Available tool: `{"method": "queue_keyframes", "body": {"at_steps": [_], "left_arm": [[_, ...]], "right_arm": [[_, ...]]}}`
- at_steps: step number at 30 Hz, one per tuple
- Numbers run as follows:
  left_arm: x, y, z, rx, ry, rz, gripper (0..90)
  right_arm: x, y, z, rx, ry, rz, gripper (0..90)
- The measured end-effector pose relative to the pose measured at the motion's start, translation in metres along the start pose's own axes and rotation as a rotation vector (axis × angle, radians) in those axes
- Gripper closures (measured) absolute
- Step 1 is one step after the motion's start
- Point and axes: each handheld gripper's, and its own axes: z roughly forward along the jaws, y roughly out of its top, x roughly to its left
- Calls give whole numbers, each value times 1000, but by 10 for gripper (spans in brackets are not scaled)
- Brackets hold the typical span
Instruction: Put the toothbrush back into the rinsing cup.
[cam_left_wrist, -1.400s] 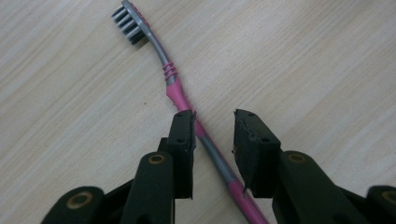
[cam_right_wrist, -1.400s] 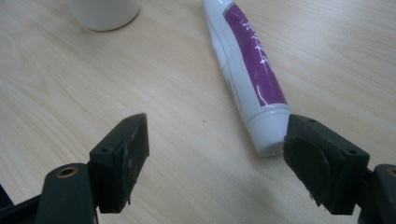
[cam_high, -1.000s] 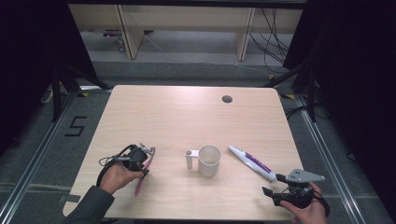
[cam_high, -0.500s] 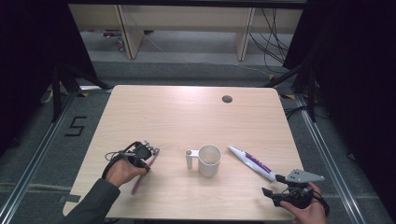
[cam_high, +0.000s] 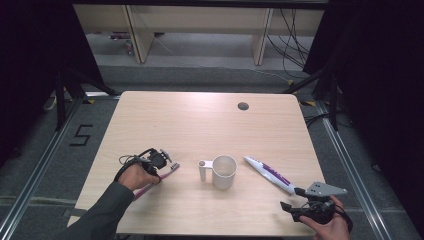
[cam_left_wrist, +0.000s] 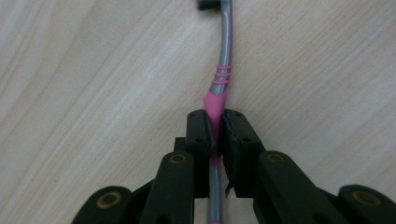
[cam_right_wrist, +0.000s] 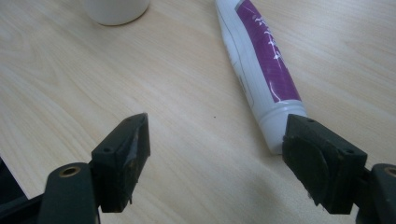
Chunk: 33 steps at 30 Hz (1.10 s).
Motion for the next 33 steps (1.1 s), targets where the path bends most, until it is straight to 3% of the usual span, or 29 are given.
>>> {"method": "queue_keyframes", "body": {"at_steps": [8,14,15,19,23,24,25,27,28,30,33], "left_arm": [[1,3,0,27,-20,25,812],[-1,3,0,38,-29,15,813],[-3,3,-1,32,-27,25,813],[-3,1,-5,6,-28,32,814],[0,-3,-18,-51,-29,24,814],[1,-5,-22,-69,-32,22,815],[1,-5,-22,-69,-32,22,815],[3,-9,-33,-140,-36,14,815],[3,-9,-33,-140,-36,14,815],[2,-13,-42,-197,-39,9,814],[0,-16,-54,-317,-43,-21,815]], "right_arm": [[-2,0,-1,-6,-10,-22,242],[-2,0,0,-5,-10,-22,244],[-1,-1,-1,-1,-5,2,244],[-3,0,-1,-6,-18,-21,245],[-4,0,-2,-9,-18,-17,245],[-2,-1,-2,-7,-11,17,246],[-2,-1,-2,-7,-11,17,246],[-2,-1,-2,-9,-12,17,245],[-2,-1,-2,-9,-12,17,245],[-3,-1,-2,-11,-15,16,246],[-2,-1,-2,-3,-11,33,246]]}}
